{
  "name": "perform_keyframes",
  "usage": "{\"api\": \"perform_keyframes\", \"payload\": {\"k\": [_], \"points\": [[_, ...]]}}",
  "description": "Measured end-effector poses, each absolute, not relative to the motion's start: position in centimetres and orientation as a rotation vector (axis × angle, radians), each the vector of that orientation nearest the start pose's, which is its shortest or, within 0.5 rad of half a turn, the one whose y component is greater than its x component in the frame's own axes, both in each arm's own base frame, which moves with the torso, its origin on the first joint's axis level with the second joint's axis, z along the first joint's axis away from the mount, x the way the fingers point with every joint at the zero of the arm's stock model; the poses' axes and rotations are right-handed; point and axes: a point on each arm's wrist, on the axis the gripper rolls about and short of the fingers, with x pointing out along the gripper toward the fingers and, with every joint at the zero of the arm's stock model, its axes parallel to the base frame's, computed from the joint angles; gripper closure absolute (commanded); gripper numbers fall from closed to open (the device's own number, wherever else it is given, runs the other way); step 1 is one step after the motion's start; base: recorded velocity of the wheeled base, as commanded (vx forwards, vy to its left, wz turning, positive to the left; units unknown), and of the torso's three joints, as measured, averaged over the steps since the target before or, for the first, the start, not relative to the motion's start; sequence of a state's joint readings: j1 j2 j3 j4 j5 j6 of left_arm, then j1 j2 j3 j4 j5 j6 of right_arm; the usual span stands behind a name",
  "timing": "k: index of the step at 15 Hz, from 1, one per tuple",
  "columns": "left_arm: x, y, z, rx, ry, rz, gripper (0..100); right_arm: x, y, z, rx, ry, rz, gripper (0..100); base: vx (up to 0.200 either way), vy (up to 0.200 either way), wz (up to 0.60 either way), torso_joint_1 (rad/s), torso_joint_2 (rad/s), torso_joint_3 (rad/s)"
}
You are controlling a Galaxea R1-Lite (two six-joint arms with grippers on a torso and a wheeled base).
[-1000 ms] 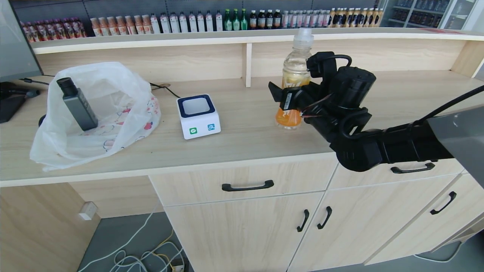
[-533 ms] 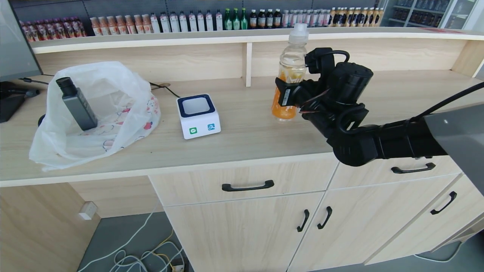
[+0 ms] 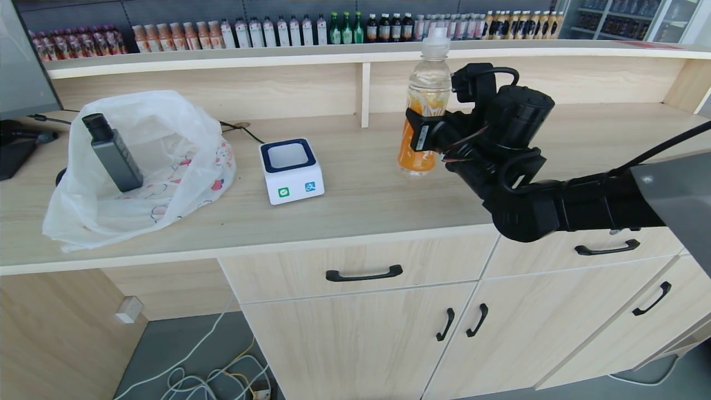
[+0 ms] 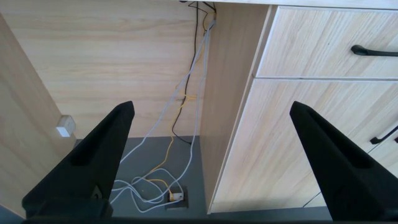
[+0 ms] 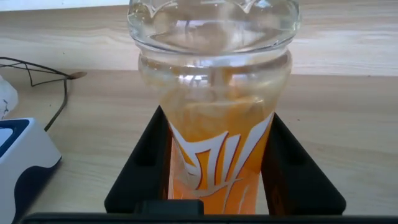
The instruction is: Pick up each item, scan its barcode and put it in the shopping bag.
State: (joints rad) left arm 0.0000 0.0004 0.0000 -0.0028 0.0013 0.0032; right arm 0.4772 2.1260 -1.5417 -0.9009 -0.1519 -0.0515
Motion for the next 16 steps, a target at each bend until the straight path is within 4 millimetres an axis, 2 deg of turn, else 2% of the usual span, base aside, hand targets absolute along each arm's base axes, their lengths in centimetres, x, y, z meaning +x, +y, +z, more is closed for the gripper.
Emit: {"api": "perform_keyframes", "payload": {"k": [5, 11, 16], "points": [[-2.3, 0.0, 7.6, 0.003, -0.002, 0.001, 0, 37.8, 19.6, 26.5, 0.052, -0.318, 0.321, 100, 0.000, 0.000, 0.00, 0.000, 0.00, 0.000], [-2.3, 0.0, 7.6, 0.003, -0.002, 0.001, 0, 35.0, 18.2, 24.2, 0.058, -0.253, 0.323, 100, 0.000, 0.000, 0.00, 0.000, 0.00, 0.000], [-2.3, 0.0, 7.6, 0.003, -0.002, 0.001, 0, 34.3, 17.9, 23.2, 0.049, -0.230, 0.324, 100, 0.000, 0.000, 0.00, 0.000, 0.00, 0.000]]}}
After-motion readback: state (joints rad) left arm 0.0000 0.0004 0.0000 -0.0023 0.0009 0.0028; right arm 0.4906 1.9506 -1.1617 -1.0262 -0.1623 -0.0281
